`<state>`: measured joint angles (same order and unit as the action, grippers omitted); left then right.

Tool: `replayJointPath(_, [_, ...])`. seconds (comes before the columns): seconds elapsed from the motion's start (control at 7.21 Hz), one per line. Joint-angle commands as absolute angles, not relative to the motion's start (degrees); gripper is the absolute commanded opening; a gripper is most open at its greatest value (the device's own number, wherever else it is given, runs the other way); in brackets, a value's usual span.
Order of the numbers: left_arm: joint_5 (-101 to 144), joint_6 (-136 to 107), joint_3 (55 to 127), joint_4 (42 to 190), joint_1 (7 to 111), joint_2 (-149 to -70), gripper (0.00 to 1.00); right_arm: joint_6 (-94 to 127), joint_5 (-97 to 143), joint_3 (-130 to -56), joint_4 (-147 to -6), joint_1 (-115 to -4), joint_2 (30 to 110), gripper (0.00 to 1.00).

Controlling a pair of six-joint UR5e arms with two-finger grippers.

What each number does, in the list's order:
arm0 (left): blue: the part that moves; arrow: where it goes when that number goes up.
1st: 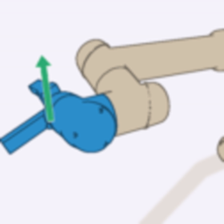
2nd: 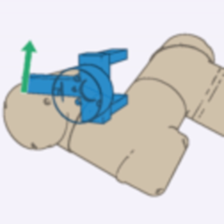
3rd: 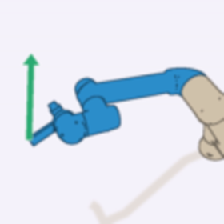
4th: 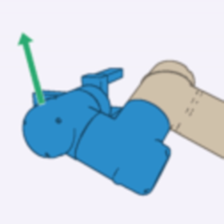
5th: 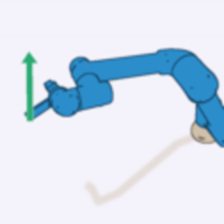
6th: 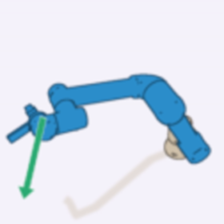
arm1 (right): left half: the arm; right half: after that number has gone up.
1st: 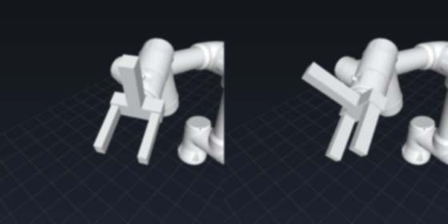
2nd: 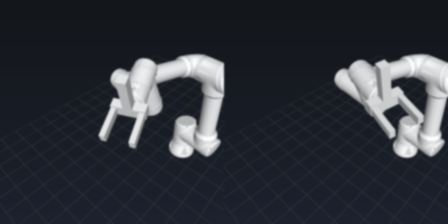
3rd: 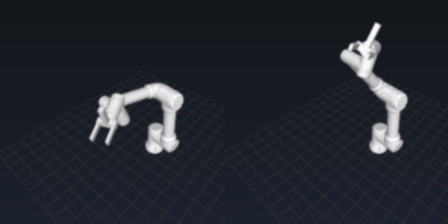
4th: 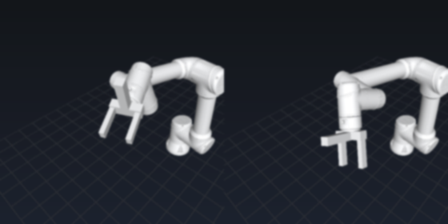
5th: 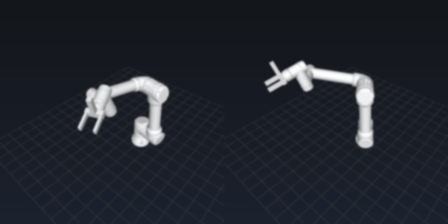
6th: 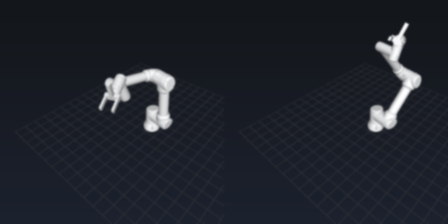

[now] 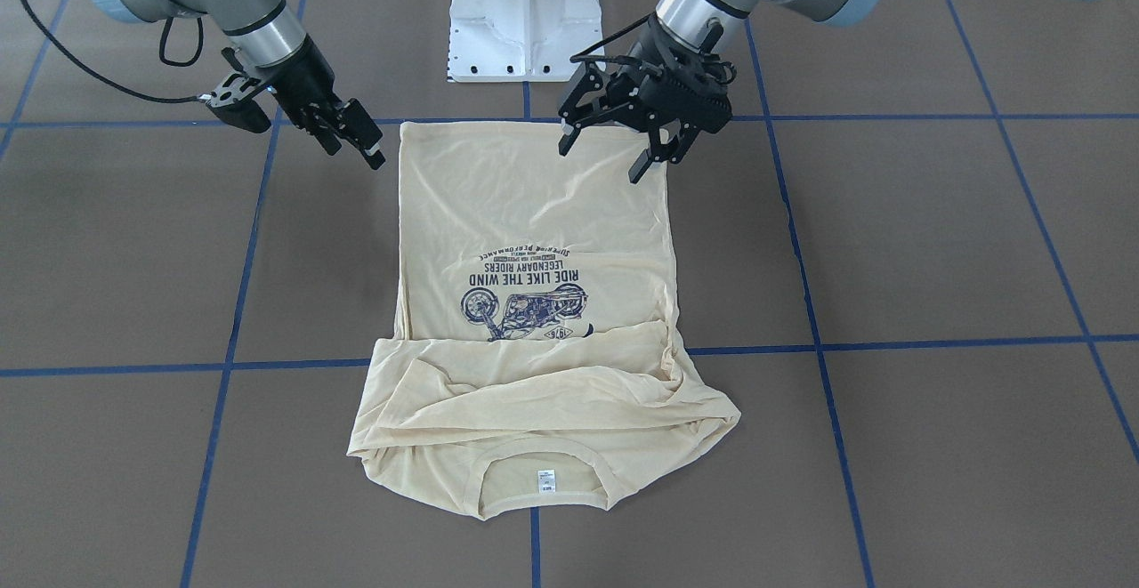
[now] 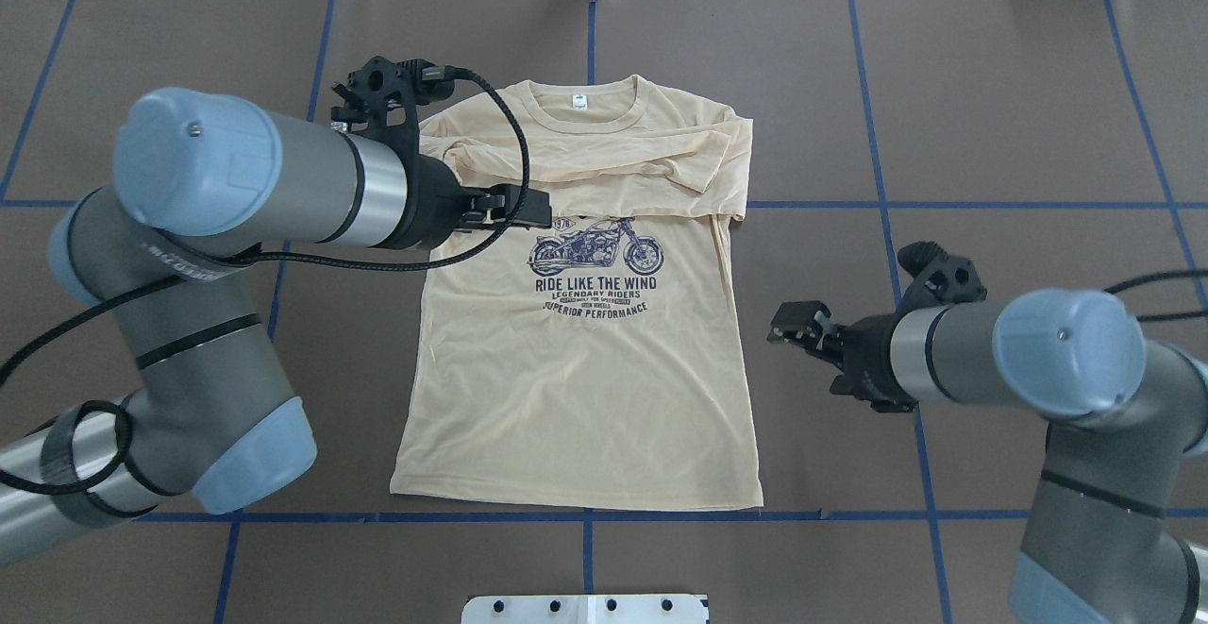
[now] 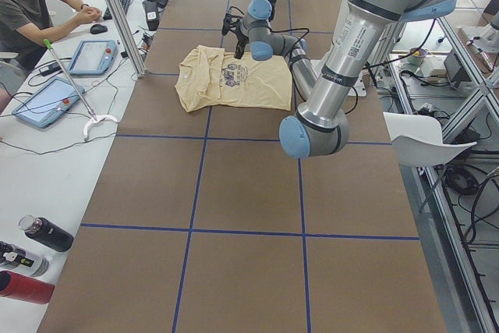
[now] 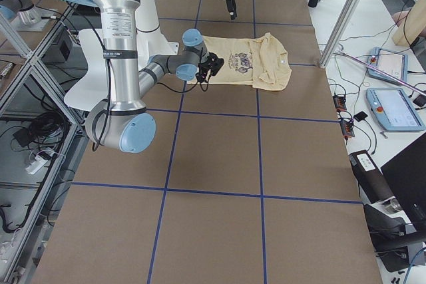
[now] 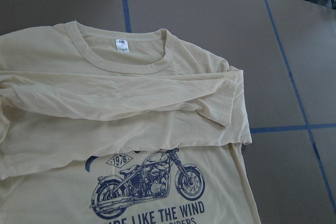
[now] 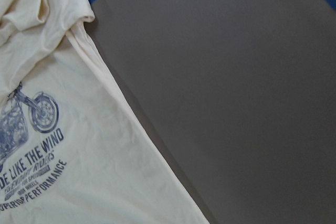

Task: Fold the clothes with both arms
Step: 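Release the sleeve with the left gripper while the right gripper moves toward the hem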

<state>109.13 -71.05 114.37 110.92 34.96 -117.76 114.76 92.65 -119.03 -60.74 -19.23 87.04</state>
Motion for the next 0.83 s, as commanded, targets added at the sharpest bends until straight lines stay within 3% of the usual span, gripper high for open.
replayJointPath(0.0, [112.33,-71.10,118.83,108.81,35.07,-114.87,0.96,125.73,75.66,-123.37,-70.14,-4.37,86.94,0.97])
replayJointPath(0.42, [110.84,-71.28,118.48,108.72,35.07,-114.61,0.98,131.74,68.99,-116.03,-77.26,1.31,80.08,0.90])
replayJointPath(0.69, [110.57,-71.28,118.21,108.72,34.81,-114.61,0.98,131.31,69.08,-116.02,-77.34,-0.69,79.45,0.85])
